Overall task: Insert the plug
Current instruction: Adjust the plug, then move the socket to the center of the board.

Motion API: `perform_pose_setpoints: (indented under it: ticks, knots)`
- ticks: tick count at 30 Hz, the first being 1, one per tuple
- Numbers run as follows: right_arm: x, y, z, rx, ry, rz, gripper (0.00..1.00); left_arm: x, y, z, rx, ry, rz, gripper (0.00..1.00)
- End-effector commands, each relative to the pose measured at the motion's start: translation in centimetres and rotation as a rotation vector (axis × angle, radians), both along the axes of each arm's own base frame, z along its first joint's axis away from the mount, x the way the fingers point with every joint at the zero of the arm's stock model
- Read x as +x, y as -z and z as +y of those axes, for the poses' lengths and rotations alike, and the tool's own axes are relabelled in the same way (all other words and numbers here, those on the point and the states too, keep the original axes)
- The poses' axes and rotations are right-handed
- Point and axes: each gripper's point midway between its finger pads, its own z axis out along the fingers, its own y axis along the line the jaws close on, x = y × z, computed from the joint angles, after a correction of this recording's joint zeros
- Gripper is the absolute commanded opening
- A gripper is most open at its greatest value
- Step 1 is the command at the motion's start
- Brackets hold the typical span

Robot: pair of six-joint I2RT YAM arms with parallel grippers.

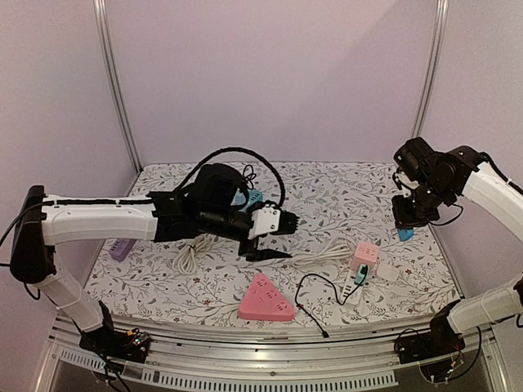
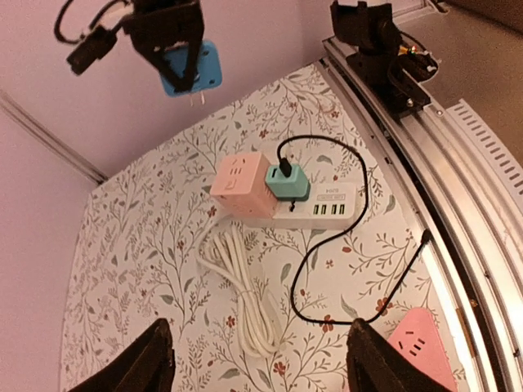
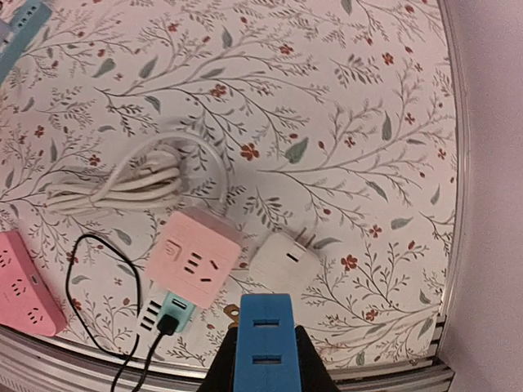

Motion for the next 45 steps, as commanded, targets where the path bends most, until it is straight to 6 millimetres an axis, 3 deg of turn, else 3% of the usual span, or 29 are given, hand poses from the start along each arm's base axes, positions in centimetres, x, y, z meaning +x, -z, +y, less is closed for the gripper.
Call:
perform_pose_setpoints:
  ticks: [1,4,6,8,10,13,17,20,24,27,31,37,45]
  knots:
    - [-1.8,2.7,-3.8,-0.040,0.174,0.014,0.00,4.1,4.3,0.8,0.294,-0.132,0.142,0.73]
    - [-1.5,5.6,-3.7,-0.024,0.196,0.038,0.00,8.0,4.3,-2.2,0.351,-0.245,0.191,0.74]
    - [-1.2,7.1,-3.6,-0.008,0.212,0.045,0.00,9.0,4.0,-5.2,0.344,-0.215,0.247,0.74]
    - [-0.7,8.1,-3.2,0.041,0.214,0.039,0.00,8.2,3.1,-8.4,0.293,-0.100,0.293,0.78]
    - [-0.2,8.6,-2.3,0.101,0.200,0.036,0.00,6.8,4.2,-11.0,0.269,0.010,0.308,0.81]
    - [0.3,9.0,-2.1,0.105,0.193,0.036,0.00,6.0,7.4,-13.9,0.270,0.078,0.326,0.89]
    - [0.6,10.5,-1.9,0.089,0.184,0.065,0.00,6.6,10.3,-16.1,0.265,0.106,0.325,0.96]
    - [0.6,11.1,-1.6,0.092,0.176,0.084,0.00,7.4,12.0,-16.9,0.263,0.103,0.293,0.97]
    - [0.9,11.7,-0.4,0.142,0.154,0.113,0.00,8.2,12.8,-17.7,0.243,0.075,0.286,0.97]
    - [1.3,11.1,2.3,0.276,0.099,0.119,0.00,8.0,13.4,-17.9,0.246,0.072,0.297,0.95]
    - [1.8,9.9,3.7,0.344,0.077,0.109,0.00,7.8,13.4,-17.6,0.242,0.083,0.336,0.90]
    - [2.1,9.2,6.3,0.424,0.012,0.125,0.00,8.9,13.0,-16.6,0.258,0.034,0.351,0.82]
    - [2.8,7.9,8.4,0.463,-0.062,0.143,0.00,10.5,13.9,-13.2,0.352,-0.167,0.389,0.64]
